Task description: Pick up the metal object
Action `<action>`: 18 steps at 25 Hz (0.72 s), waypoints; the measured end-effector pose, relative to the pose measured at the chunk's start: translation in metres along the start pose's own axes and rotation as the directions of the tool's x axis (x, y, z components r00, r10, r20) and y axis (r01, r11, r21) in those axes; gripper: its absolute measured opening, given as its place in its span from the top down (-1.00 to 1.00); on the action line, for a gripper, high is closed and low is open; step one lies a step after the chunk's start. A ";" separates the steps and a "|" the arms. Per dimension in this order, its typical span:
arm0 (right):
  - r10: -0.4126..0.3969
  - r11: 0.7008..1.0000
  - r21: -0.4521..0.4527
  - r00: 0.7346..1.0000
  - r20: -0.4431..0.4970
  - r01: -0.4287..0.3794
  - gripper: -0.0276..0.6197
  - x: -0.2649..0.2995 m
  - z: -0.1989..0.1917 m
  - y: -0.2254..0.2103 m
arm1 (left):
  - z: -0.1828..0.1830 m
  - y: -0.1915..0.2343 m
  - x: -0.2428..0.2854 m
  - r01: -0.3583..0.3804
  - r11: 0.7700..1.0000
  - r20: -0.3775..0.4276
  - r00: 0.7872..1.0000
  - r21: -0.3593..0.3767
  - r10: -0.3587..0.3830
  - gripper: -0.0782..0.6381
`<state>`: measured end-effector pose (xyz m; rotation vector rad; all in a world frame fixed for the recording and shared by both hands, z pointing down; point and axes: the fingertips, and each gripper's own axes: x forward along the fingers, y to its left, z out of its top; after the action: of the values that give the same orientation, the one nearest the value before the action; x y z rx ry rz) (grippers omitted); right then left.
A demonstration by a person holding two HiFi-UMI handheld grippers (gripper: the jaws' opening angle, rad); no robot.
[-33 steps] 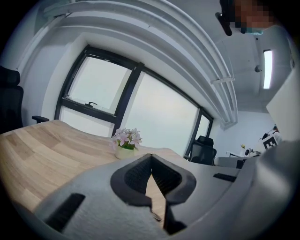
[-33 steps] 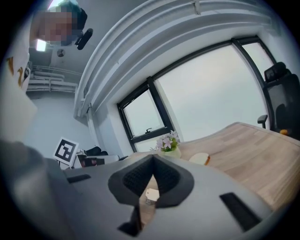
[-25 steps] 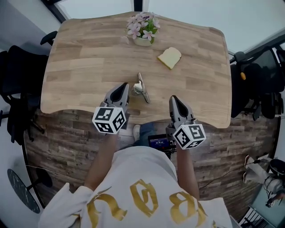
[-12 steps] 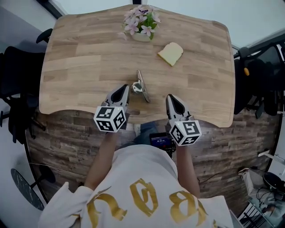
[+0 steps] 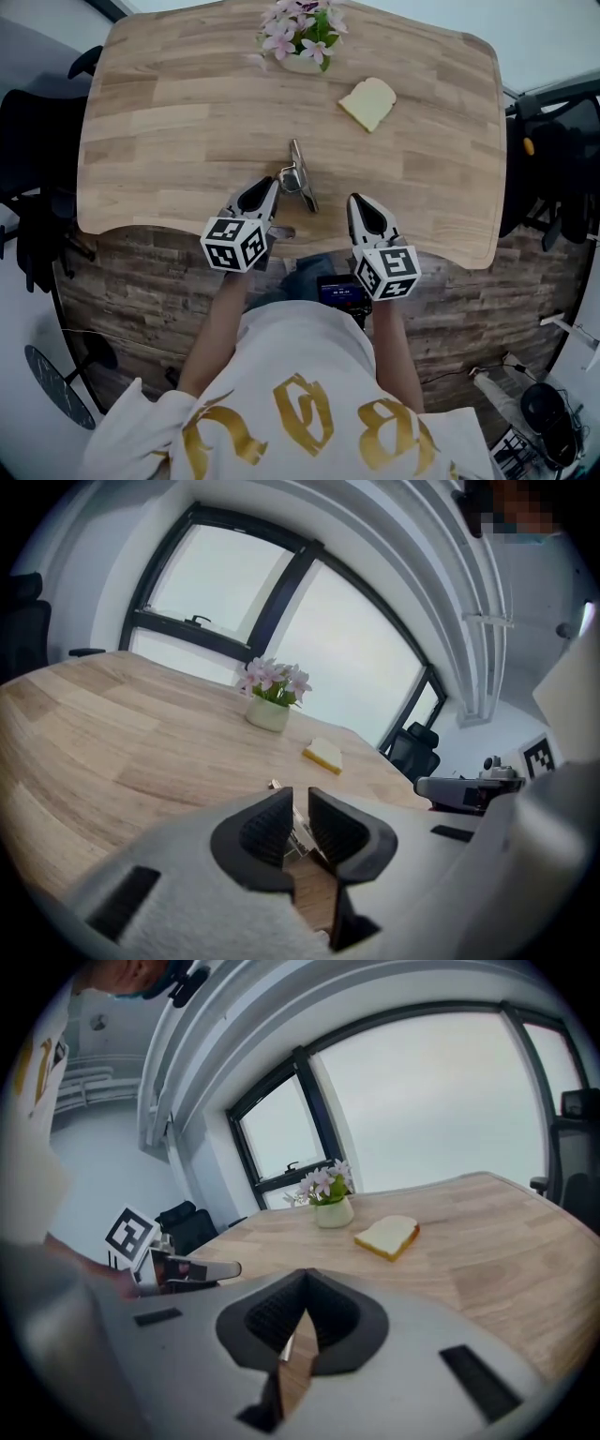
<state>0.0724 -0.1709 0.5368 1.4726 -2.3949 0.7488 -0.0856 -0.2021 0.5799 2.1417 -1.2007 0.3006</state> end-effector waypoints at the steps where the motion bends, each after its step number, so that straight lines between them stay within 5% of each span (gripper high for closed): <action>1: 0.003 1.000 -0.012 1.000 -0.012 -0.004 0.88 0.002 -0.002 0.000 | -0.005 0.000 0.004 0.013 1.000 -0.018 1.000 -0.016 -0.014 0.60; 7: 0.016 1.000 -0.016 0.998 -0.068 -0.017 0.88 0.012 -0.017 -0.003 | -0.033 0.000 0.021 0.062 0.992 -0.122 0.990 -0.114 -0.076 0.41; 18: 0.004 1.000 0.022 0.995 -0.102 -0.002 0.88 0.024 -0.023 -0.032 | -0.052 0.011 0.045 0.024 0.972 -0.201 0.977 -0.232 -0.072 0.40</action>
<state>0.0883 -0.1888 0.5768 1.4042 -2.3206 0.8331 -0.0641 -0.2027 0.6461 1.8862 -1.0101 0.3395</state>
